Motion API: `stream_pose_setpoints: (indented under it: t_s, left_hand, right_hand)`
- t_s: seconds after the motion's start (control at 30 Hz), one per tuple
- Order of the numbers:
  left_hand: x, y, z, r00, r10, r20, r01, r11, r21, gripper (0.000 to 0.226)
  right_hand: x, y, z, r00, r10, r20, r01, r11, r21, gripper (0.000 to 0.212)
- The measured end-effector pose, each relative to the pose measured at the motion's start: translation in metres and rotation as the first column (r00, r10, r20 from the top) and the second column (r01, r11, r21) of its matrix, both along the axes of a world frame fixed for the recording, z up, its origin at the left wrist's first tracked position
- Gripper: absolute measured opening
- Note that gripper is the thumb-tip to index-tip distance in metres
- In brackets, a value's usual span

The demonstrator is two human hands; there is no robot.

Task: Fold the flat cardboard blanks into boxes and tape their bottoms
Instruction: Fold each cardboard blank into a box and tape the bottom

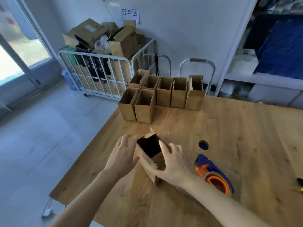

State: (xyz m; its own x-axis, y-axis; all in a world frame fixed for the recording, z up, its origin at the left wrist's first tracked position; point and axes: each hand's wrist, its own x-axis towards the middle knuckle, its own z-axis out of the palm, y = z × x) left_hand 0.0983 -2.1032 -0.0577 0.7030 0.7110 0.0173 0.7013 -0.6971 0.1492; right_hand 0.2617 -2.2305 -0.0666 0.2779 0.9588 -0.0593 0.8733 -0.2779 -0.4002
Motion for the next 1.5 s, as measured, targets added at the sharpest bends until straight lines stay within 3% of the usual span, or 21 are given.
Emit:
stream_pose_setpoints:
  t_s: [0.23,0.7,0.9,1.17,1.37,1.5]
  left_hand:
    - [0.031,0.019,0.003,0.990,-0.123,-0.063,0.126,0.991,0.039,0.072]
    - [0.068,0.122,0.010,0.959,-0.279,-0.043,0.282,0.956,0.076,0.047]
    - [0.072,0.161,-0.001,0.959,-0.283,-0.010,0.283,0.958,0.044,0.044]
    - [0.076,0.180,-0.009,0.950,-0.312,0.007,0.311,0.950,0.038,0.046]
    - [0.085,0.159,-0.009,0.920,-0.389,0.045,0.388,0.921,0.029,0.046]
    - [0.096,0.121,-0.016,0.907,-0.422,-0.022,0.422,0.905,0.049,0.053]
  right_hand:
    - [0.013,0.009,0.001,0.948,-0.301,0.105,0.303,0.953,-0.003,0.091]
    - [0.055,0.146,0.006,0.788,-0.616,-0.014,0.615,0.787,-0.054,0.112]
    - [0.073,0.206,0.005,0.737,-0.674,-0.044,0.673,0.738,-0.040,0.110]
    - [0.082,0.233,0.000,0.758,-0.646,-0.095,0.646,0.763,-0.028,0.109]
    - [0.081,0.196,0.001,0.767,-0.619,-0.171,0.627,0.779,-0.007,0.103]
    - [0.083,0.129,0.006,0.780,-0.608,-0.147,0.609,0.792,-0.046,0.079]
